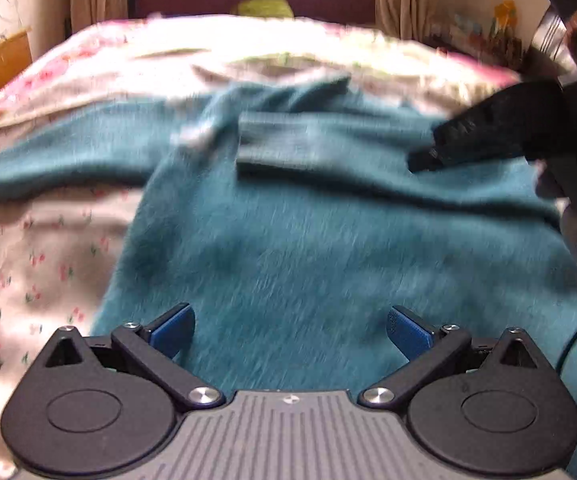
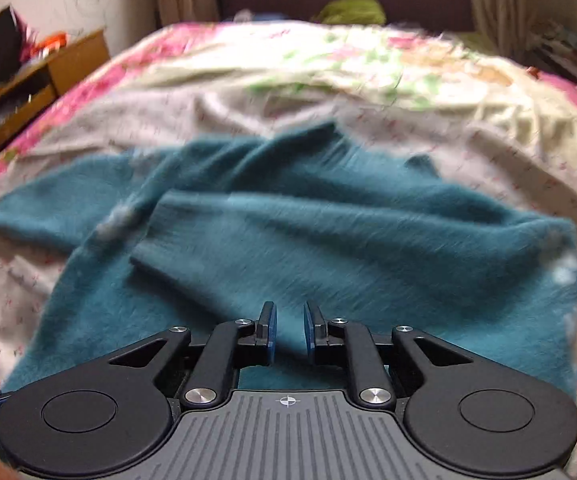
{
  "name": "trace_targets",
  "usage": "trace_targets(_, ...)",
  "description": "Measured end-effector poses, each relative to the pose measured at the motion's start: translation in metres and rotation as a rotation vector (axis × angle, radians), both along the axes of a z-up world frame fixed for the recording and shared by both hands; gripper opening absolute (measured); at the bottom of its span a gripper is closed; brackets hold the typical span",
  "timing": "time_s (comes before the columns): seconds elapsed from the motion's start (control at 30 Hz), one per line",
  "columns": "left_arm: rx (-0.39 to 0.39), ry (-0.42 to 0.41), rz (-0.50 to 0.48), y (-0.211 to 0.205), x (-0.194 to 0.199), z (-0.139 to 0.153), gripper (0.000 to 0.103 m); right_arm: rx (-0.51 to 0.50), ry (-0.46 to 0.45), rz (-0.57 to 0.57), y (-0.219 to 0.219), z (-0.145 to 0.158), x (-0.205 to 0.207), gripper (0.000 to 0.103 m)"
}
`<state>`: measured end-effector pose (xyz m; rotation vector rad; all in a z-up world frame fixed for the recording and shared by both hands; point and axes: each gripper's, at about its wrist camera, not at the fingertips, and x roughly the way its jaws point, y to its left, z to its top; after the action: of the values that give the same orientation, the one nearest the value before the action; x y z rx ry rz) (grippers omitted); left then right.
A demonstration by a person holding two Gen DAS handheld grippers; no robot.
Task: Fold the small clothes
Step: 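Open the right gripper and grasp the other sleeve cuff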
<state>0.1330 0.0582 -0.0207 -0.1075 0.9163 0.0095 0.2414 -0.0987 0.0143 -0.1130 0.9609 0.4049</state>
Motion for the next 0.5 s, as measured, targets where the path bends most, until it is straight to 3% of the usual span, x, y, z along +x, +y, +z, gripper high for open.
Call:
trace_targets(0.03,-0.017,0.031,-0.002,0.003,-0.001,-0.003,0.103,-0.031,0.057,0.008,0.008,-0.01,0.002,0.017)
trace_targets(0.07,-0.037,0.037,0.003,0.007,-0.005,-0.004,0.103,-0.057,0.058,-0.002,0.014,-0.014,0.001,0.018)
trace_targets(0.27,-0.083,-0.072,0.073,0.031,-0.036,0.023,0.103,-0.022,-0.041,0.125,0.059,0.023,-0.019,0.018)
trace_targets(0.4,-0.037,-0.176,0.181,0.056,-0.055,0.04,0.103,-0.015,-0.096,0.313,0.125,0.042,-0.03,0.018)
trace_targets(0.5,0.05,-0.255,0.297,0.074,-0.067,0.043,0.103,-0.017,-0.108,0.45,0.185,0.047,-0.034,0.018)
